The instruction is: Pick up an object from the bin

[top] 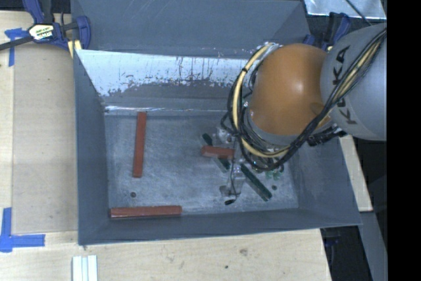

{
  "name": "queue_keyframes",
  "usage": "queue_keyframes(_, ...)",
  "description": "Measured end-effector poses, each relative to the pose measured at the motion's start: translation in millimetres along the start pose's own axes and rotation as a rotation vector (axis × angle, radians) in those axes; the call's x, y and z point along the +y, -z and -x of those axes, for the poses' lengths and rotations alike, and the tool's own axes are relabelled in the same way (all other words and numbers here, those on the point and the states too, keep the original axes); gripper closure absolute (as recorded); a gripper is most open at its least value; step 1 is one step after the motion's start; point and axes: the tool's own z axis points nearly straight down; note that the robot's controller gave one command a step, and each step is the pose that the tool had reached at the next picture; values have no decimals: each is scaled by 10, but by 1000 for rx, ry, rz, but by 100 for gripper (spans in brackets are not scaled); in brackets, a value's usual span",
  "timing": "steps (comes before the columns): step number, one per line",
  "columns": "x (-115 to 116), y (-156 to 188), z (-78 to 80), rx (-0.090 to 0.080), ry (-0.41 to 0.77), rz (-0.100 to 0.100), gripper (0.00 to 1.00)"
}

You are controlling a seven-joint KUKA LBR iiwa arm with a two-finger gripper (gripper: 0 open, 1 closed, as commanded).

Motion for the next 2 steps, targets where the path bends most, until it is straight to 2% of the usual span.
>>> queue_keyframes(1, -613, -1084, 530, -4, 83, -2, 0)
queue_keyframes(2, -588, -1042, 543, -10, 82, 0, 100)
